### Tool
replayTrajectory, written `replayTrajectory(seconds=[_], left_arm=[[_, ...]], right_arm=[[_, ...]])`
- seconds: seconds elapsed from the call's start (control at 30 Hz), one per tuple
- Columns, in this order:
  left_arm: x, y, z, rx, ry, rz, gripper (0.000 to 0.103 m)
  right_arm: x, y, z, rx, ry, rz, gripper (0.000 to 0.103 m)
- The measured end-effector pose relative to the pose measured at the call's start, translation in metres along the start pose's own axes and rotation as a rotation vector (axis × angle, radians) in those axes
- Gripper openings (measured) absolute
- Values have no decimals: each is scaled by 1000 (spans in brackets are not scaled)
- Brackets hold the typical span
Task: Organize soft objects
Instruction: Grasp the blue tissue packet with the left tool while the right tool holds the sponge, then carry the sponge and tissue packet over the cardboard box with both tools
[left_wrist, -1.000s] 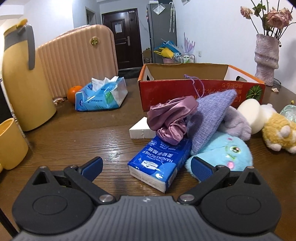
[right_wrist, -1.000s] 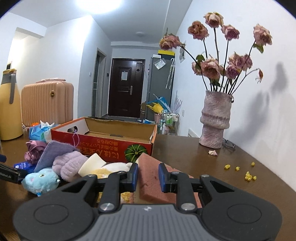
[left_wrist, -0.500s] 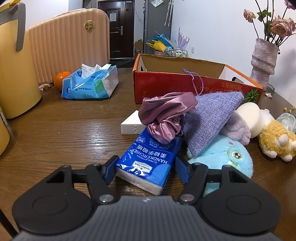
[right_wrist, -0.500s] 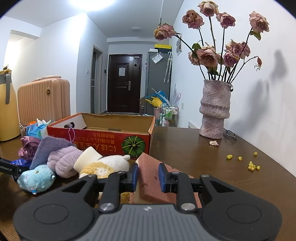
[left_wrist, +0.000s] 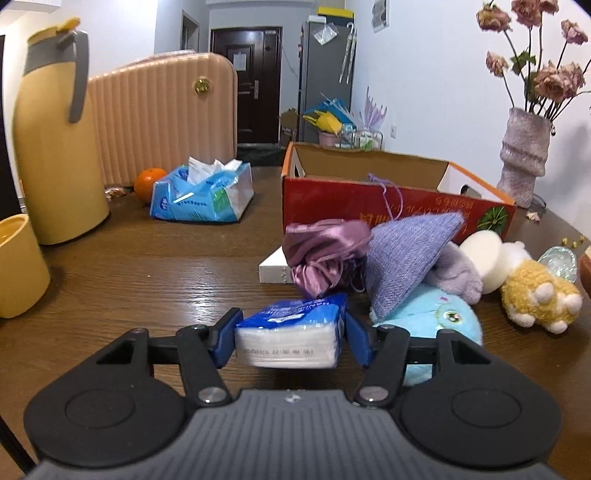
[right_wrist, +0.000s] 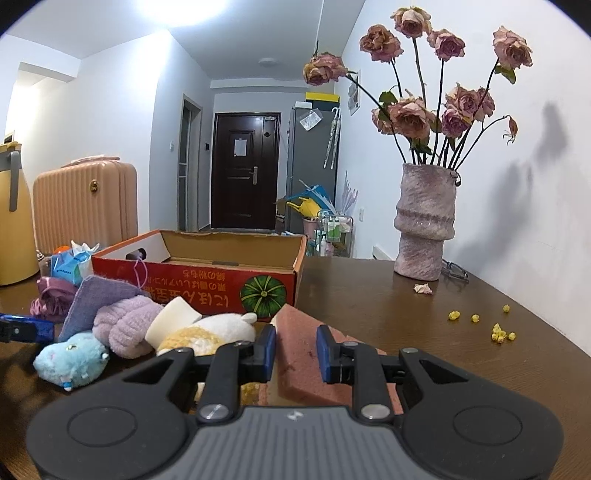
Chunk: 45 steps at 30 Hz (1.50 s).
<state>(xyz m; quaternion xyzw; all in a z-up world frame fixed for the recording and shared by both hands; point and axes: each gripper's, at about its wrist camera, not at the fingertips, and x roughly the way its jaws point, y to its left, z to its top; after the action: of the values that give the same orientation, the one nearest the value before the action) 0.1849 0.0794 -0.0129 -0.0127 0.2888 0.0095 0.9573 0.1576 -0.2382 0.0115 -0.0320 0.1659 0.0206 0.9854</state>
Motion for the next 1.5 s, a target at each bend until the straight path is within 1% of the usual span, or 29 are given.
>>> replayTrajectory(seconds=[0.27, 0.53, 0.73, 0.9, 1.03, 1.2, 1.33, 1.5], left_arm=[[-38, -3, -7, -7, -86, 0, 53], [-67, -12, -8, 2, -160, -14, 52], [-82, -23, 2, -1, -209, -30, 52], [-92, -33, 18, -12, -253, -40, 52], [-98, -41, 33, -24, -287, -45, 52], [-97, -52, 51, -35, -318, -43, 52], [-90, -59, 64, -52, -332, -39, 52], [-74, -66, 77, -77, -344, -22, 52]], right_arm=[[-6, -4, 14, -5, -33, -6, 23], [-14, -6, 37, -19, -72, -8, 23], [-13, -6, 62, -31, -102, -14, 23], [-7, -5, 86, -32, -124, -22, 23], [1, -1, 103, -21, -134, -17, 23], [11, 8, 116, -3, -145, 3, 23], [24, 15, 123, 31, -150, 26, 23], [46, 20, 130, 87, -157, 33, 23]])
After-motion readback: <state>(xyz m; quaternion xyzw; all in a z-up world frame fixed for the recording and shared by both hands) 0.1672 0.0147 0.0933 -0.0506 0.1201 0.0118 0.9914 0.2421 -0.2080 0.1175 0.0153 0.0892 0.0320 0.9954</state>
